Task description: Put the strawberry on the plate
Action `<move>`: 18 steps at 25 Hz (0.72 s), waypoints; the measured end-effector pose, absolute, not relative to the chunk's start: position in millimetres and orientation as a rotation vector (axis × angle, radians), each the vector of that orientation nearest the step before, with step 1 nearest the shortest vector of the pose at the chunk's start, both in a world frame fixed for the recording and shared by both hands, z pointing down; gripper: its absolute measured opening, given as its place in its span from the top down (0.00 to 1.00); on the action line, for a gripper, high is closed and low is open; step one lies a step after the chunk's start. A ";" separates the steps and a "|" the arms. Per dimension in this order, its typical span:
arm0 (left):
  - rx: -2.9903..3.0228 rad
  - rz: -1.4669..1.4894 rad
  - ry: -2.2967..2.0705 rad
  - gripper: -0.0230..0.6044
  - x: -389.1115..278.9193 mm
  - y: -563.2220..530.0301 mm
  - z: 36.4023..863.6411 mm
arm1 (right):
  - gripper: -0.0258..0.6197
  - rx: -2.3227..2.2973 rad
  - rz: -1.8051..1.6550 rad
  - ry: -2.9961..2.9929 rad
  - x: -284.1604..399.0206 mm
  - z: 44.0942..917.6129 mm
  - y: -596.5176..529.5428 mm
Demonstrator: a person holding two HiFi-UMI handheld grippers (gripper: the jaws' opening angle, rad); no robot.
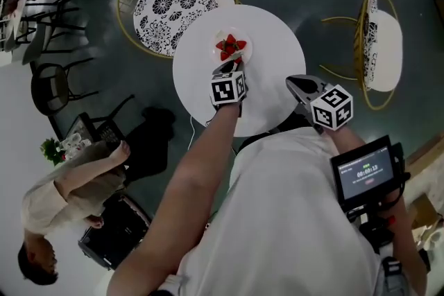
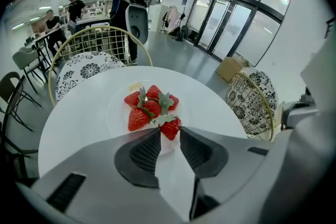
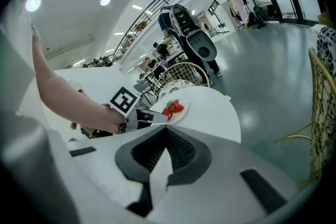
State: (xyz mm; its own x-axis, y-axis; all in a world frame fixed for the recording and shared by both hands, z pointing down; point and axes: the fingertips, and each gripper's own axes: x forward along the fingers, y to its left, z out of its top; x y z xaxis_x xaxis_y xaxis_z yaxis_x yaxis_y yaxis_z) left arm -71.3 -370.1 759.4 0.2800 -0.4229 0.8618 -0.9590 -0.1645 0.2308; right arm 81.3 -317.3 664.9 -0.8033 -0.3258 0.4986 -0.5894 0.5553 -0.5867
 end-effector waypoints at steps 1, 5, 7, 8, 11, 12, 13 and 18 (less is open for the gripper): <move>1.730 0.836 -1.264 0.78 -70.9 -370.7 760.7 | 0.95 0.761 1.113 -2.460 82.9 665.0 -317.9; 1.710 0.854 -1.264 0.78 -71.9 -371.8 765.8 | 0.95 0.781 1.121 -2.451 87.7 666.2 -317.9; 1.704 0.859 -1.267 0.78 -73.5 -372.5 767.5 | 0.95 0.786 1.127 -2.446 89.2 667.2 -317.3; 1.703 0.860 -1.266 0.78 -74.0 -372.8 768.0 | 0.95 0.788 1.129 -2.444 89.8 667.4 -317.2; 1.702 0.856 -1.258 0.78 -74.6 -374.0 768.1 | 0.95 0.790 1.131 -2.444 89.0 666.3 -318.2; 1.702 0.855 -1.256 0.78 -74.9 -374.2 767.8 | 0.95 0.789 1.130 -2.444 87.9 665.7 -318.7; 1.703 0.855 -1.255 0.78 -75.2 -374.3 767.4 | 0.95 0.787 1.130 -2.446 86.5 665.1 -319.1; 1.712 0.855 -1.247 0.78 -74.7 -374.3 766.2 | 0.95 0.777 1.125 -2.453 82.0 662.5 -320.6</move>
